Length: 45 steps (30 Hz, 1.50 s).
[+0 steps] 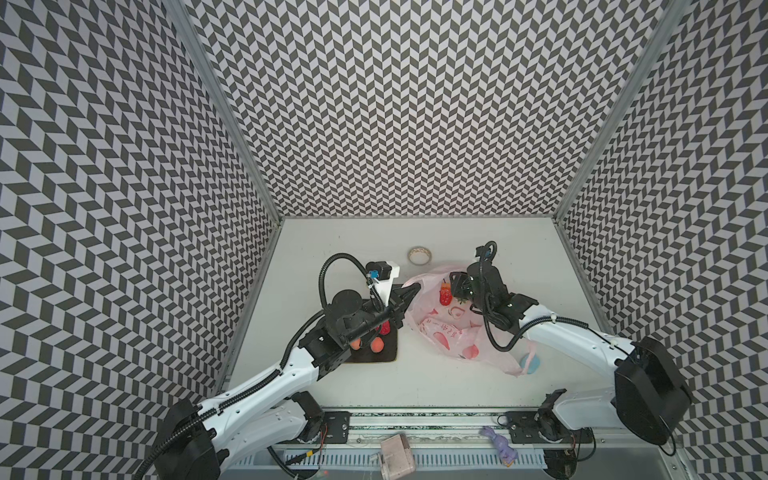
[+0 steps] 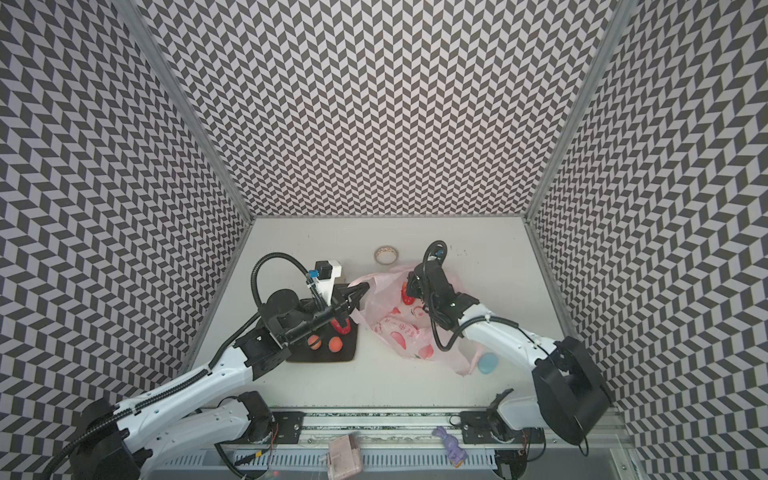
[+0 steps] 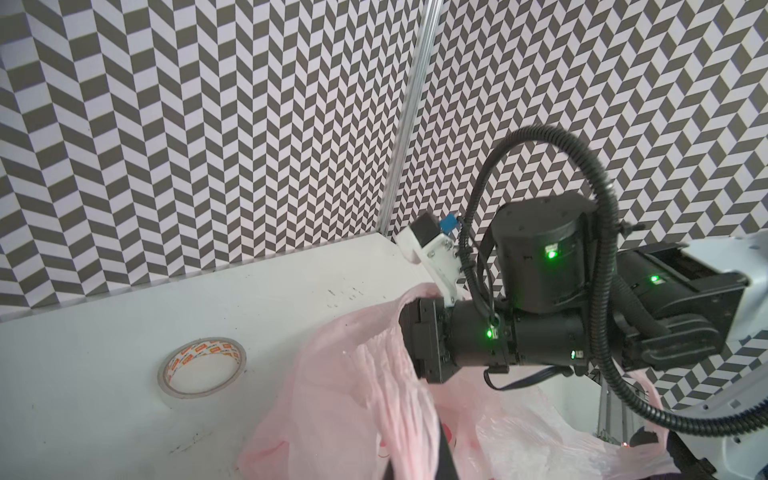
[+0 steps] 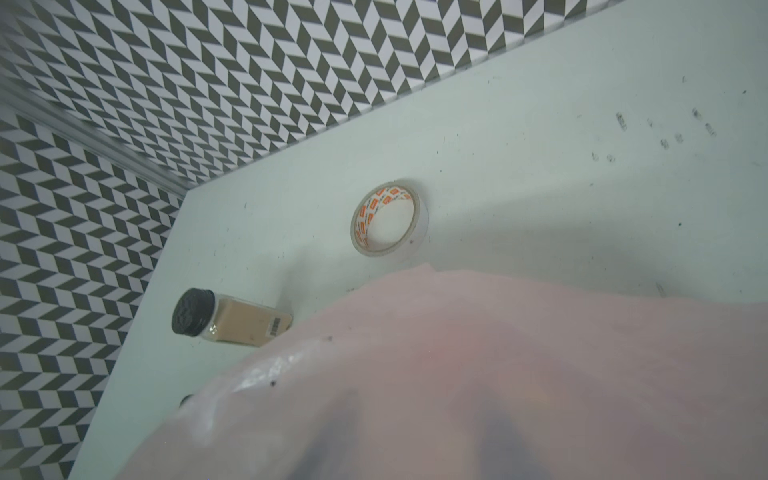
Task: Take the fake fruits out of the plastic bag
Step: 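Push the right gripper deep into the bag toward the remaining fruit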
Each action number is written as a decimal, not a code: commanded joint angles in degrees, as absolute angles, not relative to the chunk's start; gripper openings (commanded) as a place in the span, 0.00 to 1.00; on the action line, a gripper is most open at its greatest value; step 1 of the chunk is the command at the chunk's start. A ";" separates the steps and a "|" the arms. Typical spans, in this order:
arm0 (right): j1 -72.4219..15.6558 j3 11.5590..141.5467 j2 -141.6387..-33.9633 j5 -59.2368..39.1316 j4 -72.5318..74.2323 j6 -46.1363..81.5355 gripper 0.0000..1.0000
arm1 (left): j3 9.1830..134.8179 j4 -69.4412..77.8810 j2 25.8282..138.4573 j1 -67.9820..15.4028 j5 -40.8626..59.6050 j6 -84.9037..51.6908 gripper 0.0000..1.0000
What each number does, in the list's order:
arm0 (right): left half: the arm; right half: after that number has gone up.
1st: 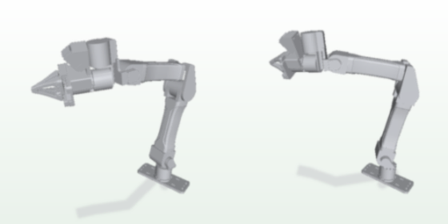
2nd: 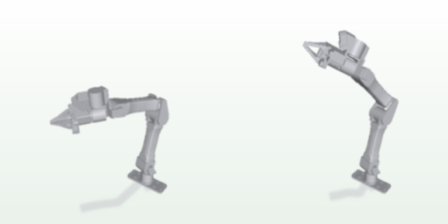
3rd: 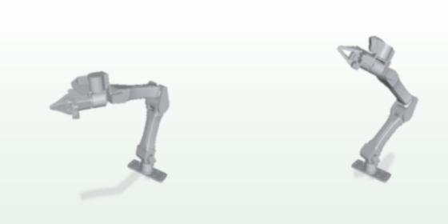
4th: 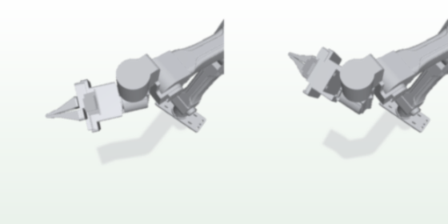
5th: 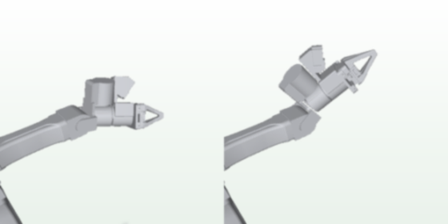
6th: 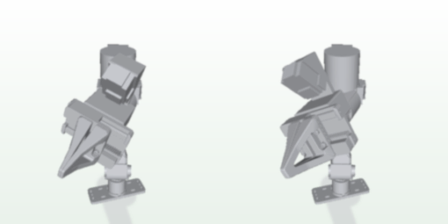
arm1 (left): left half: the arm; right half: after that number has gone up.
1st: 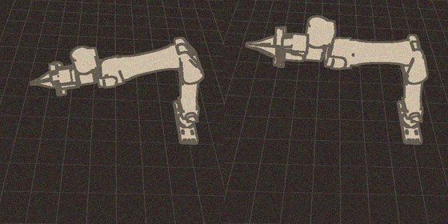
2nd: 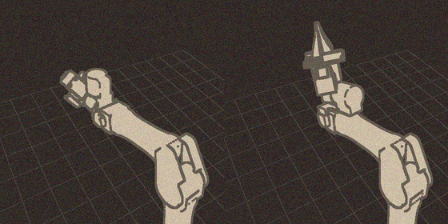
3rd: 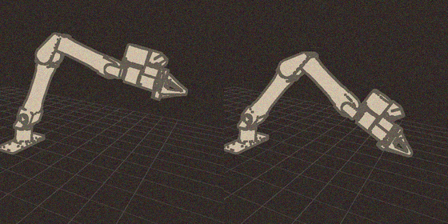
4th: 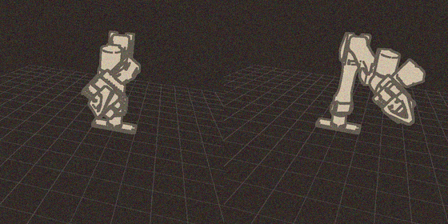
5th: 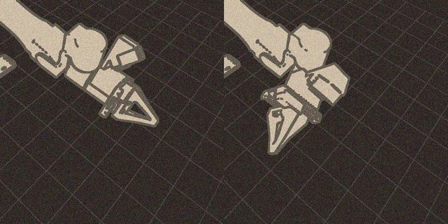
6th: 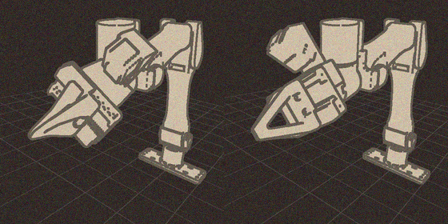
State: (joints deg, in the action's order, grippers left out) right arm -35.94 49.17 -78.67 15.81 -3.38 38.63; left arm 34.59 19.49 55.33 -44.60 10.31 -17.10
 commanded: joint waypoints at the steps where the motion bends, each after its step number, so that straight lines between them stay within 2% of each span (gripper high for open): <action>1: -35.08 50.36 -78.36 16.54 -3.09 38.33 0.45 | 33.32 22.84 54.49 -44.73 10.56 -22.00 0.00; 10: -34.89 44.60 -73.07 10.28 -3.68 40.99 0.52 | 32.86 25.23 55.94 -44.66 10.98 -27.07 0.00; 15: -34.81 43.90 -75.44 8.06 -2.78 43.04 0.52 | 33.61 25.14 57.16 -44.68 12.56 -27.24 0.00; 31: -32.58 49.13 -90.58 17.99 -3.19 40.70 0.61 | 33.97 25.13 57.01 -44.67 14.02 -27.22 0.00; 39: -30.04 48.88 -93.30 9.34 6.74 43.90 0.69 | 34.39 25.88 58.70 -44.65 17.25 -27.96 0.00; 45: -29.20 49.41 -96.41 4.27 13.08 51.64 0.69 | 35.23 26.94 60.83 -44.81 20.54 -27.65 0.00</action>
